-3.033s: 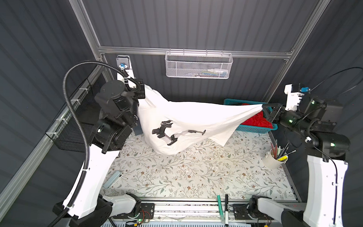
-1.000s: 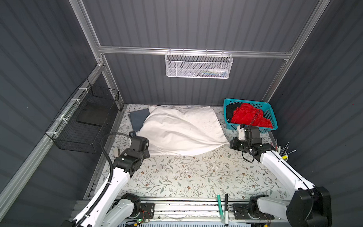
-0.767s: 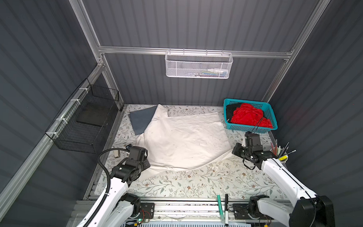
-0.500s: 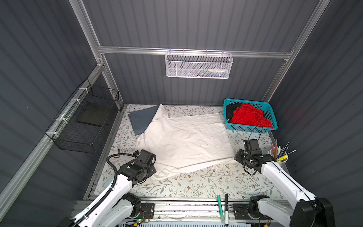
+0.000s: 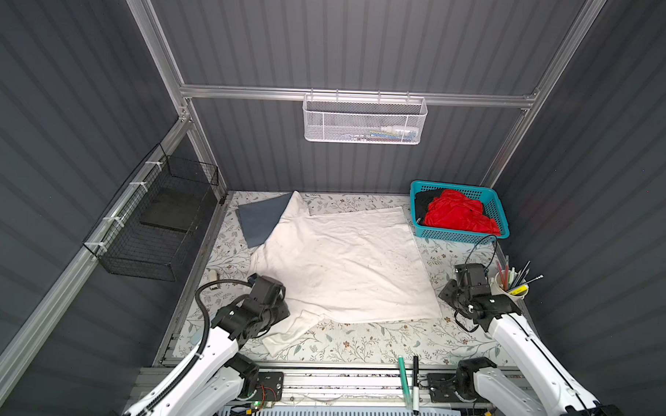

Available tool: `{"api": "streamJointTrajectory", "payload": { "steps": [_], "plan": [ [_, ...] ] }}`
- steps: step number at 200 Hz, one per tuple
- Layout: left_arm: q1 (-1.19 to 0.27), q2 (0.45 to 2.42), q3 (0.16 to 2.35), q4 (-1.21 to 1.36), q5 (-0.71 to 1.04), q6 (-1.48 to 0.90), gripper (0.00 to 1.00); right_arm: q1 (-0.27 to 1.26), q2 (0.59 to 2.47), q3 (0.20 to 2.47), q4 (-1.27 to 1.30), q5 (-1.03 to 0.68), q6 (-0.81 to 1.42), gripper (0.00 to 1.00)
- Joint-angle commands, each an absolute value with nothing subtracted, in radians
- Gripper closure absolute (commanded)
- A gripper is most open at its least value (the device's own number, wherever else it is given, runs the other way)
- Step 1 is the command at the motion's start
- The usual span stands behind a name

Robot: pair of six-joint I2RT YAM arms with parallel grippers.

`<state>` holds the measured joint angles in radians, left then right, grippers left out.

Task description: Fold and stack the t-shirts

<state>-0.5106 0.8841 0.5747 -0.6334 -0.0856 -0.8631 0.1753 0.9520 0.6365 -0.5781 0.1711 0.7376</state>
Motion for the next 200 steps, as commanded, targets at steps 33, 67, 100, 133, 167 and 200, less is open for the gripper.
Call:
{"api": "streamJointTrajectory", "payload": {
  "steps": [33, 67, 100, 133, 167, 200],
  "plan": [
    [-0.694, 1.191, 0.632, -0.403, -0.009, -0.695, 0.54, 0.341, 1.361, 0.857, -0.381, -0.082, 0.629, 0.42],
    [-0.782, 1.198, 0.607, -0.455, -0.095, -0.778, 0.56, 0.4, 1.405, 0.822, -0.265, -0.124, 0.704, 0.41],
    [-0.799, 1.176, 0.619, -0.492, -0.179, -0.776, 0.52, 0.407, 1.401, 0.81, -0.29, -0.097, 0.684, 0.38],
    [-0.798, 1.229, 0.647, -0.564, -0.237, -0.771, 0.5, 0.405, 1.454, 0.827, -0.315, -0.081, 0.673, 0.35],
    [-0.797, 1.288, 0.616, -0.459, -0.158, -0.764, 0.48, 0.402, 1.502, 0.812, -0.279, -0.112, 0.699, 0.34],
    [-0.799, 1.226, 0.575, -0.414, -0.067, -0.758, 0.5, 0.4, 1.497, 0.803, -0.27, -0.114, 0.7, 0.33]
  ]
}}
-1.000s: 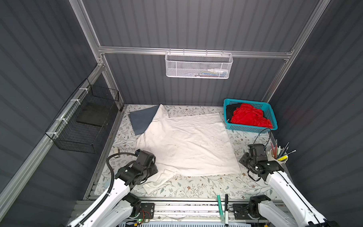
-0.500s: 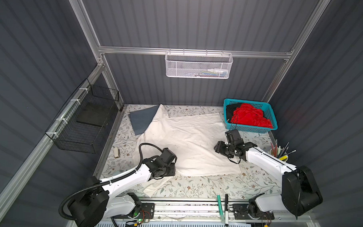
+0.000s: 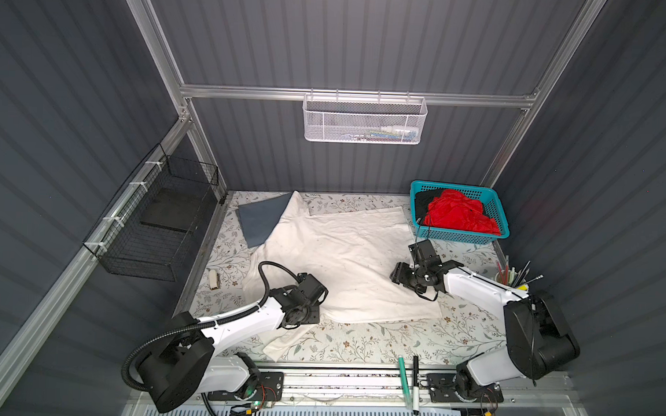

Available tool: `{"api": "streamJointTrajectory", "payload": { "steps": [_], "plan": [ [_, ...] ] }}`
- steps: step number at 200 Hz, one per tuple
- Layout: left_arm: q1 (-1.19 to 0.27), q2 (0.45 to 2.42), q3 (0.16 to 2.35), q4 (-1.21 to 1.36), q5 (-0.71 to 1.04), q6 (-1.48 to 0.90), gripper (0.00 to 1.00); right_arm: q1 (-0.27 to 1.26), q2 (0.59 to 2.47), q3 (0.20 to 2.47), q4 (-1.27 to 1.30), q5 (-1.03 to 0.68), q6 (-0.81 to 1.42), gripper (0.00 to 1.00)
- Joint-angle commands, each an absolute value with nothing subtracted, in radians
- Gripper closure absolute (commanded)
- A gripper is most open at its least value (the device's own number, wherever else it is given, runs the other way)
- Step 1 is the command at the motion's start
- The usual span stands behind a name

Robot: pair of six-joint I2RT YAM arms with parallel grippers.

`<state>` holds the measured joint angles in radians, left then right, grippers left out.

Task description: Fold and stack the t-shirts

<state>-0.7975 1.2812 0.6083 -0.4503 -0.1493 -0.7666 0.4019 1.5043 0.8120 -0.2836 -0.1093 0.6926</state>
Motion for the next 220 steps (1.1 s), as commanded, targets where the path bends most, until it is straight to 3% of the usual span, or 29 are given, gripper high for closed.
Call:
{"api": "streamJointTrajectory", "payload": {
  "steps": [1, 26, 68, 79, 101, 113, 146, 220],
  "plan": [
    [-0.799, 1.222, 0.573, -0.412, -0.062, -0.756, 0.51, 0.399, 1.496, 0.802, -0.27, -0.114, 0.7, 0.33],
    [-0.799, 1.124, 0.522, -0.375, 0.075, -0.738, 0.56, 0.39, 1.512, 0.81, -0.267, -0.116, 0.695, 0.32],
    [-0.799, 1.102, 0.505, -0.387, 0.466, -0.718, 0.59, 0.363, 1.572, 0.816, -0.234, -0.145, 0.695, 0.32],
    [-0.801, 1.054, 0.569, -0.519, 0.359, -0.683, 0.56, 0.359, 1.578, 0.818, -0.23, -0.147, 0.694, 0.32],
    [-0.8, 0.92, 0.681, -0.77, -0.098, -0.714, 0.51, 0.357, 1.57, 0.821, -0.228, -0.153, 0.695, 0.32],
    [-0.787, 0.939, 0.695, -0.84, -0.224, -0.744, 0.5, 0.357, 1.566, 0.818, -0.228, -0.153, 0.693, 0.32],
    [-0.762, 1.155, 0.688, -0.761, -0.169, -0.746, 0.41, 0.357, 1.554, 0.812, -0.246, -0.153, 0.678, 0.32],
    [-0.68, 1.112, 0.511, -0.49, 0.024, -0.741, 0.36, 0.354, 1.535, 0.782, -0.231, -0.161, 0.68, 0.31]
  ]
}}
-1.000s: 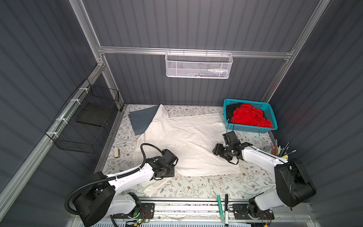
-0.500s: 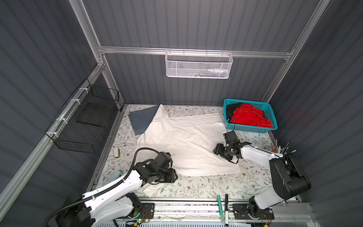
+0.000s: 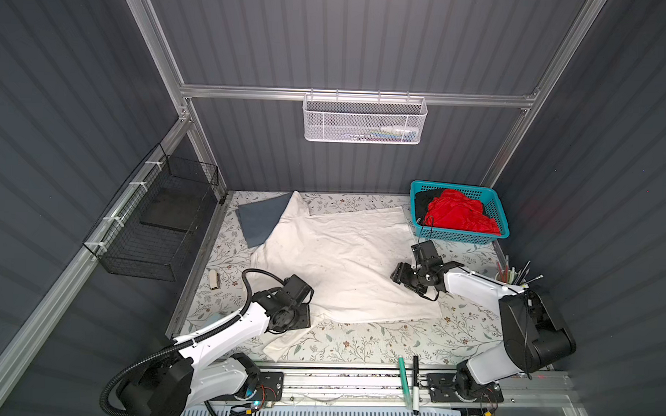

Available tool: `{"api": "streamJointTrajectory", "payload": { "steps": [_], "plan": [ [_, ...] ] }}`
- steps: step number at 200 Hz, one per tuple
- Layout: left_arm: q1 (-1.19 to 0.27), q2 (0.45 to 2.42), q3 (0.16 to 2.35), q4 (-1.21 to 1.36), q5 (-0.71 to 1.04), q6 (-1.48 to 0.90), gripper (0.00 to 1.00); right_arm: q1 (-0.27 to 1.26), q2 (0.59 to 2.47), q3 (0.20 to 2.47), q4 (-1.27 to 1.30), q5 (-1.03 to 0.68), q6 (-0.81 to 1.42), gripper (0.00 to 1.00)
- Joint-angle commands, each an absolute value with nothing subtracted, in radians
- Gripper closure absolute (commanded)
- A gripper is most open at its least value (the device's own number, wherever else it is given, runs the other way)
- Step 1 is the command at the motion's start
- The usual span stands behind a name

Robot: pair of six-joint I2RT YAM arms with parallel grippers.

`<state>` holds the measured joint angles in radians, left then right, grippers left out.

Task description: Fold and stack the t-shirts

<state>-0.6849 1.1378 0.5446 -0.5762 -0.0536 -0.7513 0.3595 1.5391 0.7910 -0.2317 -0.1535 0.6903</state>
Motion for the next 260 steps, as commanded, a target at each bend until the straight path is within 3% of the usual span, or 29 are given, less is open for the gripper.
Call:
{"api": "streamJointTrajectory", "payload": {
  "steps": [1, 49, 95, 120, 145, 156, 175, 190, 205, 260],
  "plan": [
    [-0.68, 1.112, 0.51, -0.486, 0.027, -0.74, 0.36, 0.354, 1.535, 0.782, -0.231, -0.161, 0.68, 0.31],
    [-0.672, 1.085, 0.448, -0.35, 0.153, -0.746, 0.38, 0.354, 1.552, 0.789, -0.236, -0.165, 0.678, 0.31],
    [-0.672, 1.011, 0.41, -0.342, 0.376, -0.766, 0.47, 0.344, 1.578, 0.787, -0.209, -0.193, 0.683, 0.31],
    [-0.691, 0.992, 0.402, -0.362, 0.544, -0.804, 0.53, 0.343, 1.584, 0.787, -0.204, -0.192, 0.681, 0.31],
    [-0.722, 0.934, 0.451, -0.482, 0.646, -0.805, 0.52, 0.334, 1.585, 0.781, -0.199, -0.19, 0.68, 0.31],
    [-0.722, 0.906, 0.512, -0.578, 0.593, -0.753, 0.49, 0.329, 1.585, 0.779, -0.199, -0.188, 0.68, 0.31],
    [-0.719, 0.886, 0.635, -0.692, 0.349, -0.662, 0.46, 0.321, 1.594, 0.791, -0.205, -0.188, 0.678, 0.31],
    [-0.719, 0.893, 0.676, -0.768, 0.069, -0.723, 0.44, 0.316, 1.603, 0.806, -0.23, -0.189, 0.677, 0.3],
    [-0.717, 0.939, 0.66, -0.823, -0.084, -0.809, 0.43, 0.314, 1.609, 0.805, -0.243, -0.177, 0.683, 0.29],
    [-0.718, 0.974, 0.496, -0.757, -0.146, -0.967, 0.44, 0.301, 1.612, 0.745, -0.281, -0.16, 0.711, 0.29]
  ]
}}
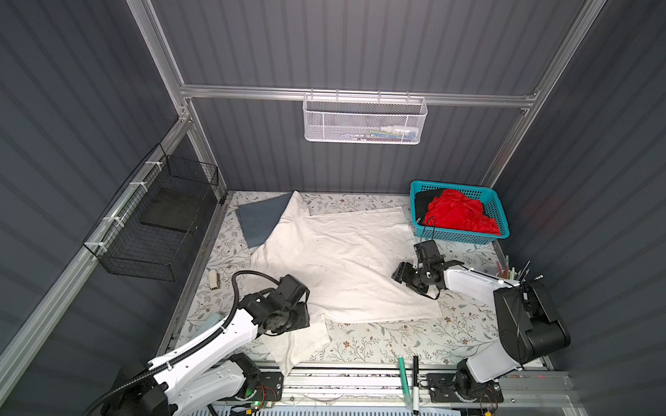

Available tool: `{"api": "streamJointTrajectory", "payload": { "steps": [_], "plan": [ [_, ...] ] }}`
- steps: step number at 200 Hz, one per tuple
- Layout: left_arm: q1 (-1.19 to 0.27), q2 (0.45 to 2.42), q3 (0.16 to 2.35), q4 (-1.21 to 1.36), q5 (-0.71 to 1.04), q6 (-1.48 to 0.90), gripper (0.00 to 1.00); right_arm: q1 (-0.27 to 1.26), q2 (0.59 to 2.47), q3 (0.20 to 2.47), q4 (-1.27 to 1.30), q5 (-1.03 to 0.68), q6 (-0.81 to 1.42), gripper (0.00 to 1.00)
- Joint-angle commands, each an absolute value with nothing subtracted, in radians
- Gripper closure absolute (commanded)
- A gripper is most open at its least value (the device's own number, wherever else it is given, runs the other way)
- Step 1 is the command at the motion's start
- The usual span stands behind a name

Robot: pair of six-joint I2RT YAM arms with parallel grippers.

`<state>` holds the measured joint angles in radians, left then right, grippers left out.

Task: Fold and stack the t-shirts
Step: 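Pull the t-shirt edges with both grippers to straighten it on the table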

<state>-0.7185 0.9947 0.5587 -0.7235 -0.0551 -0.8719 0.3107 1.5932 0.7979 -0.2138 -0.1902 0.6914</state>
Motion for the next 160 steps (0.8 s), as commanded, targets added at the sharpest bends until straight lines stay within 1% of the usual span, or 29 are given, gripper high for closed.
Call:
{"api": "streamJointTrajectory", "payload": {
  "steps": [1, 23, 45, 72, 89, 99, 124, 138, 148, 160],
  "plan": [
    [-0.717, 0.974, 0.494, -0.757, -0.148, -0.97, 0.44, 0.301, 1.612, 0.743, -0.282, -0.161, 0.713, 0.28],
    [-0.717, 0.972, 0.445, -0.771, -0.161, -1.061, 0.43, 0.301, 1.585, 0.703, -0.31, -0.147, 0.732, 0.29],
    [-0.719, 0.989, 0.454, -0.829, -0.17, -1.169, 0.43, 0.301, 1.535, 0.651, -0.355, -0.113, 0.763, 0.29],
    [-0.719, 1.04, 0.472, -0.838, -0.136, -1.185, 0.42, 0.309, 1.482, 0.594, -0.372, -0.115, 0.831, 0.31],
    [-0.722, 1.069, 0.497, -0.8, -0.082, -1.122, 0.41, 0.331, 1.454, 0.568, -0.383, -0.089, 0.879, 0.32],
    [-0.722, 1.078, 0.535, -0.819, -0.087, -1.085, 0.41, 0.356, 1.432, 0.555, -0.419, -0.06, 0.908, 0.32],
    [-0.729, 1.083, 0.71, -0.935, -0.243, -0.953, 0.41, 0.42, 1.364, 0.523, -0.496, -0.014, 0.967, 0.32],
    [-0.729, 1.09, 0.769, -0.905, -0.283, -0.844, 0.4, 0.454, 1.334, 0.508, -0.533, -0.002, 0.992, 0.31],
    [-0.729, 1.111, 0.784, -0.843, -0.262, -0.774, 0.4, 0.473, 1.314, 0.498, -0.558, 0.0, 1.008, 0.31],
    [-0.729, 1.149, 0.789, -0.746, -0.171, -0.7, 0.4, 0.497, 1.29, 0.506, -0.607, 0.015, 1.019, 0.31]
  ]
}}
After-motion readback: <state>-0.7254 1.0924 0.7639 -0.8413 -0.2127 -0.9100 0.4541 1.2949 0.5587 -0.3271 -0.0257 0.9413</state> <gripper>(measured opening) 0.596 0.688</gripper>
